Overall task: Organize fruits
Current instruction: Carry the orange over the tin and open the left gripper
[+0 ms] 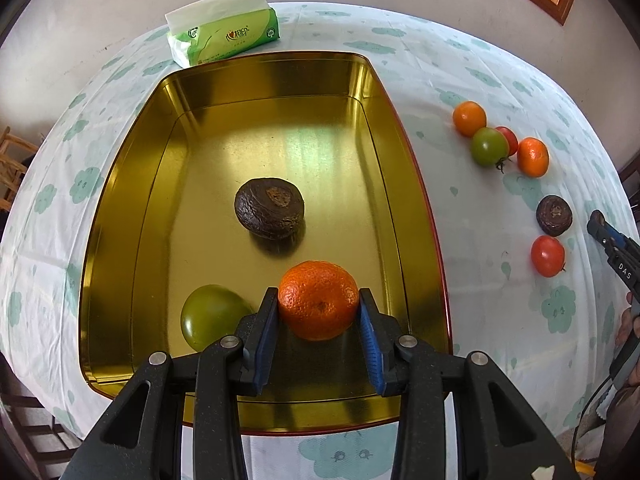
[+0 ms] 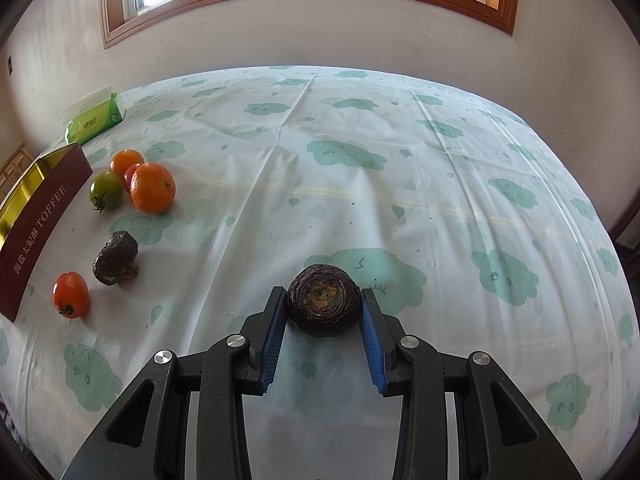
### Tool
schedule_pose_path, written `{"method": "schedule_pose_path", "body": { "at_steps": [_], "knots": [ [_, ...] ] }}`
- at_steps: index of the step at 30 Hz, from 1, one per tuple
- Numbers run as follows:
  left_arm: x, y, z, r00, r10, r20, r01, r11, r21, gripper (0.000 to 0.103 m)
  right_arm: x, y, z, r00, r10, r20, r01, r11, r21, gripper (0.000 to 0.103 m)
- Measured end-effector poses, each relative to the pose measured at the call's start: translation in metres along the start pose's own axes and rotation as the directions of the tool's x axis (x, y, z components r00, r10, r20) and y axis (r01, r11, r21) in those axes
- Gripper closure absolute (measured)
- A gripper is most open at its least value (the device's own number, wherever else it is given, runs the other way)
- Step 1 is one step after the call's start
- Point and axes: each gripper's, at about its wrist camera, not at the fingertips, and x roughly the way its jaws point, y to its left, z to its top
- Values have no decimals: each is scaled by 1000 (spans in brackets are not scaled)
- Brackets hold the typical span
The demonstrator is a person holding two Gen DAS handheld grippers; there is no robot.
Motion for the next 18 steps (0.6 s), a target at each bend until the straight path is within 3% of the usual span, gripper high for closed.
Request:
{"method": "schedule_pose_path", "body": {
  "at_steps": [14,18],
  "knots": [
    [-2,2,0,1000,-19,-2,19,1000,-9,67,0,0,0,1000,0,0,0,1000,0,65],
    [-11,2,0,999,-13,31,14,1000,-7,58,0,0,0,1000,0,0,0,1000,0,65]
  ]
}}
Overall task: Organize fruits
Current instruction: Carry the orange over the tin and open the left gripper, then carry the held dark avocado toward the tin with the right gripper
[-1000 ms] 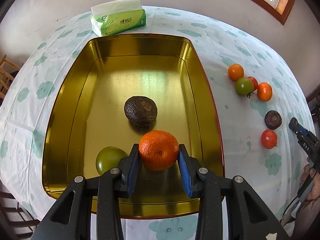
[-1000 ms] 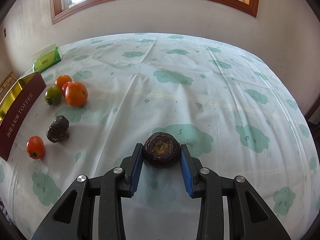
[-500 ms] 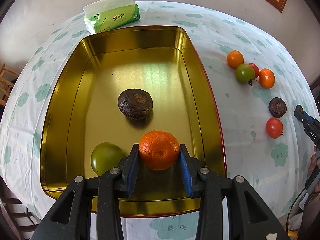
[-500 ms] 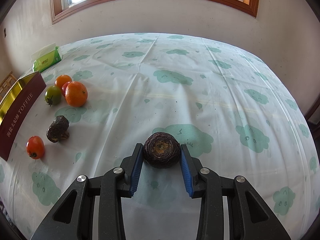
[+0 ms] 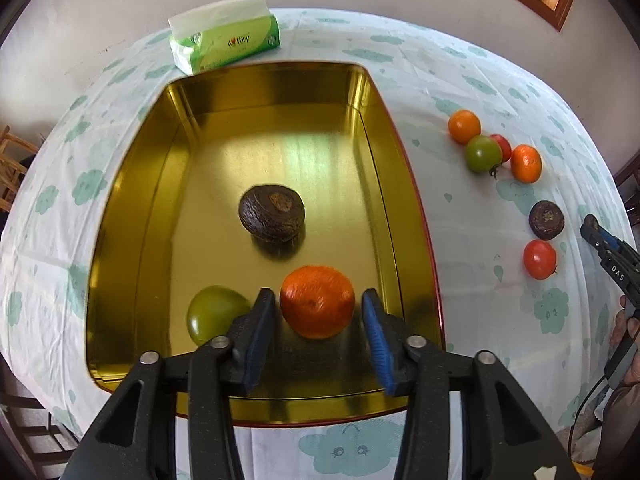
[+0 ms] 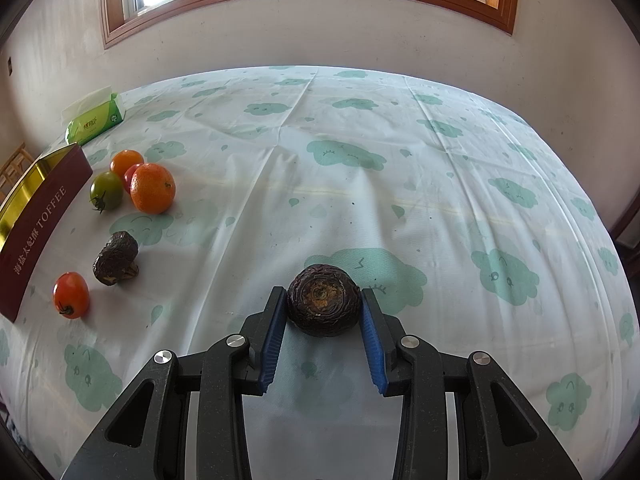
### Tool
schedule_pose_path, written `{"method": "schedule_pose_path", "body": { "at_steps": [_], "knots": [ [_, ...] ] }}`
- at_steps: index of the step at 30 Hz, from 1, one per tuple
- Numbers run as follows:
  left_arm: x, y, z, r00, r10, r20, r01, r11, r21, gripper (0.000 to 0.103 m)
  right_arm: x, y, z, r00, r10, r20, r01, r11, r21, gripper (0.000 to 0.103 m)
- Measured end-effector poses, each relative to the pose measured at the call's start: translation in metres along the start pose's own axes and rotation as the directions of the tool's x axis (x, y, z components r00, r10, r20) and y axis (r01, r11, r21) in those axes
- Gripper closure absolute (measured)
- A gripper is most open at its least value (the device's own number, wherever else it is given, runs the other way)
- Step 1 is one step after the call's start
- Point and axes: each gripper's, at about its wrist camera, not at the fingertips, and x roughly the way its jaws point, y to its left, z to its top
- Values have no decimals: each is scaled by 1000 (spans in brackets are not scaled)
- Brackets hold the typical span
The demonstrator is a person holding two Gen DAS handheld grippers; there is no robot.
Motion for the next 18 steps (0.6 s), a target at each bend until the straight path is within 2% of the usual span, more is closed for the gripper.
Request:
{"method": "schedule_pose_path", "body": {
  "at_steps": [5,18],
  "knots": [
    [-13,3,1,999,-2,43,2,1000,-5,53,0,0,0,1000,0,0,0,1000,0,65],
    [-39,33,-7,989,47,139,-35,996,-86,28,0,0,1,1000,-19,-2,19,1000,8,66]
  ]
}}
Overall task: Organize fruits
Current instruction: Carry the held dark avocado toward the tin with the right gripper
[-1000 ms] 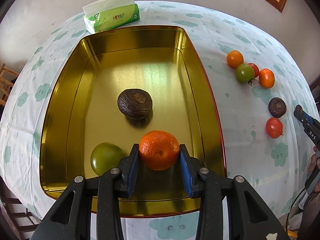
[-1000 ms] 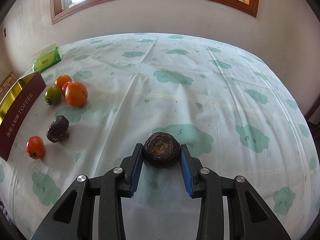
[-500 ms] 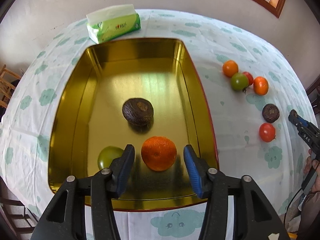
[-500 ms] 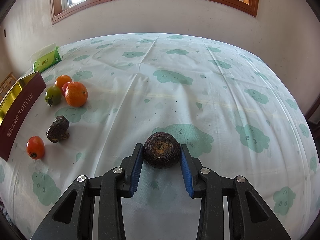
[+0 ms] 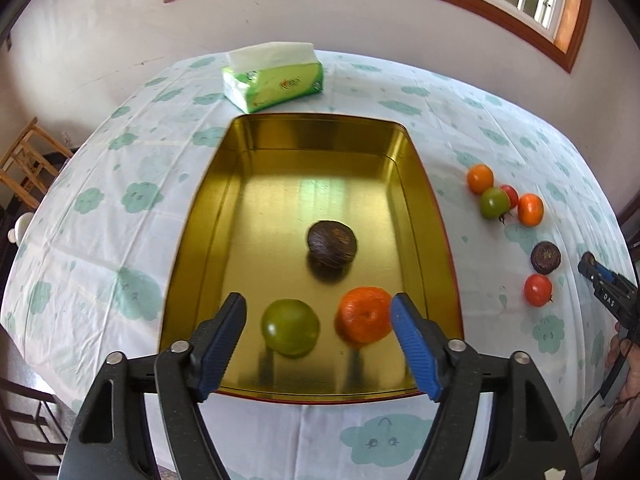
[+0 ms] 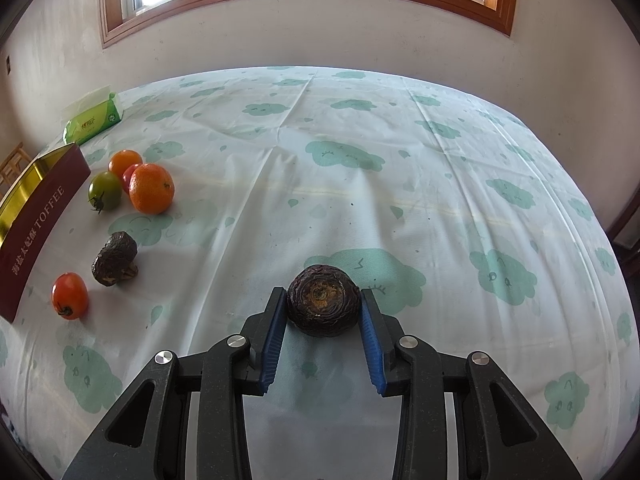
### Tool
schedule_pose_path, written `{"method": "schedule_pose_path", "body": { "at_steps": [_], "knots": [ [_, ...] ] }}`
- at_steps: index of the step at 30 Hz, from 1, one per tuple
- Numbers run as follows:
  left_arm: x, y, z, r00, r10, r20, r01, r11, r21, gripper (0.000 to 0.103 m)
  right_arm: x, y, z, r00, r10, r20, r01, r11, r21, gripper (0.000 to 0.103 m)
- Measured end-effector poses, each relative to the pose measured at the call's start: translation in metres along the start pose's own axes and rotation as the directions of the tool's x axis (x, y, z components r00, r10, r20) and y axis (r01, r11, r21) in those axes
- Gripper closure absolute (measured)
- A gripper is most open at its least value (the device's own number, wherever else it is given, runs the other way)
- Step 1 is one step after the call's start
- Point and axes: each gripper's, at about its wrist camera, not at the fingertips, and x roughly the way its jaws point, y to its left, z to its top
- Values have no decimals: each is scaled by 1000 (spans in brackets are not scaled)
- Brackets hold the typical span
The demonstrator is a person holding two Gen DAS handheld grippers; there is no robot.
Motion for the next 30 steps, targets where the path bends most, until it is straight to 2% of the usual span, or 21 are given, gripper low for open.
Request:
{"method": "schedule_pose_path", "body": {
  "at_steps": [2,5,9,13,17,20,25,30],
  "knots": [
    [-2,5,-1,1000,12,13,-12,1000,-6,25,-3,0,3,1000,-19,3,19,1000,11,67],
    [-5,15,-1,999,15,29,-15,1000,-27,22,-14,4,13,1000,-4,29,3,999,40,67],
    [-9,28,-3,999,15,50,-11,998,-67,14,-34,33,33,995,68,76,-68,998,-5,67],
    [-14,39,-4,998,27,64,-20,995,-100,13,-48,81,49,981,165,104,-157,984,-88,67],
    [-16,53,-6,997,49,66,-40,990,-133,11,-56,139,60,954,284,93,-264,947,-181,67],
    [-18,64,-8,994,80,68,-68,985,-157,4,-58,179,63,932,357,61,-333,912,-238,67],
    [-20,82,-13,991,124,59,-110,975,-190,3,-56,238,63,908,418,11,-392,859,-328,67],
    [-19,99,-18,989,138,44,-125,966,-228,2,-50,279,59,896,443,-33,-419,820,-390,67]
  ]
}}
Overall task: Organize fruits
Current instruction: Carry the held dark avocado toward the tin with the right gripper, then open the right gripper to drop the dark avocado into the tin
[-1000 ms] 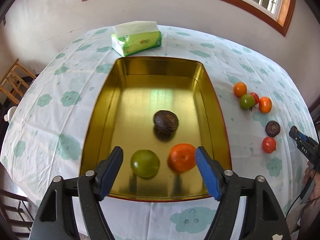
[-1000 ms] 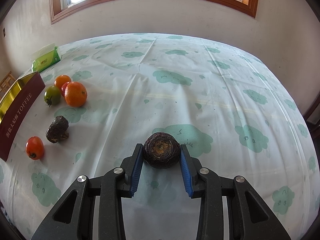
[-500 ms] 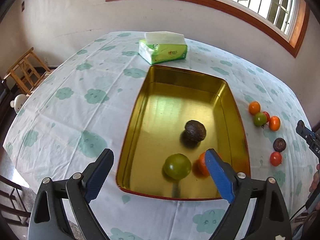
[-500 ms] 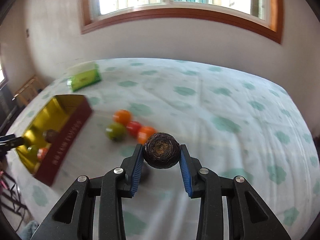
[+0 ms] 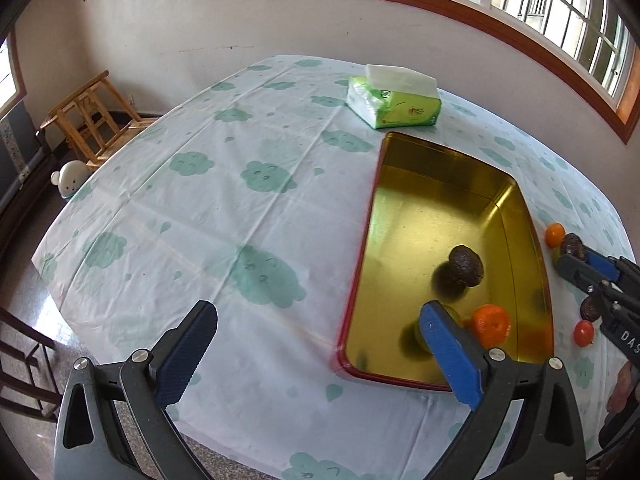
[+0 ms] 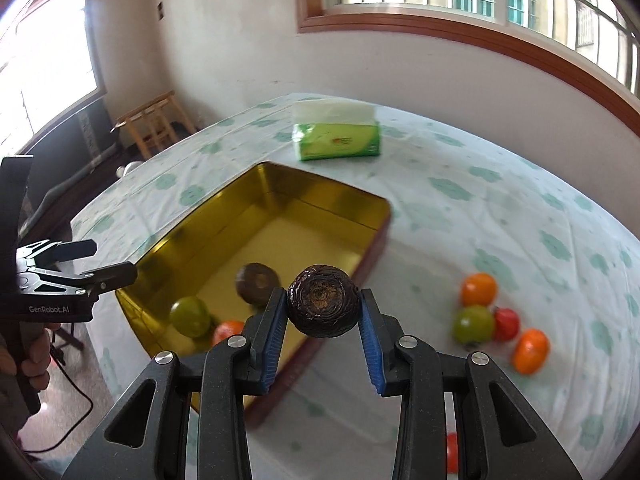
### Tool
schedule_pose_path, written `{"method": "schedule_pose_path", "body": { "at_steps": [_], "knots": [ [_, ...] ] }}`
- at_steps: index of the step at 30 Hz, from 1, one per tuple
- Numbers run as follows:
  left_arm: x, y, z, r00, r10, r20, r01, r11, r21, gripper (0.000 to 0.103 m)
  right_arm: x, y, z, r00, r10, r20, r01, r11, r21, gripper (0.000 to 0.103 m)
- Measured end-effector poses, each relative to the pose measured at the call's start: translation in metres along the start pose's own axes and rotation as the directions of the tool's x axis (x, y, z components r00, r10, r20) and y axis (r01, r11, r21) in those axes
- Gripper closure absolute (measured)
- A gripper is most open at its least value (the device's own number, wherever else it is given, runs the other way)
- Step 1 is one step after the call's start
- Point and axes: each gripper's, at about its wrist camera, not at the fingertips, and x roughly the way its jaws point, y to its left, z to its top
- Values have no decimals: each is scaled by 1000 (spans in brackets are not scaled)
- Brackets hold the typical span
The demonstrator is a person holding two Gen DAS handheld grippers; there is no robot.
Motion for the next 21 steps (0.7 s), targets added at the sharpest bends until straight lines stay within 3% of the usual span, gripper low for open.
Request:
{"method": "schedule_pose_path", "body": {
  "at_steps": [10,21],
  "knots": [
    [2,25,-4,1000,28,-14,-29,998,-53,2,37,34,1,997,37,-72,-41,997,-60,66],
    [3,30,-8,999,26,-26,-28,998,-61,2,50,40,-2,995,32,-97,-38,997,-67,66]
  ]
}}
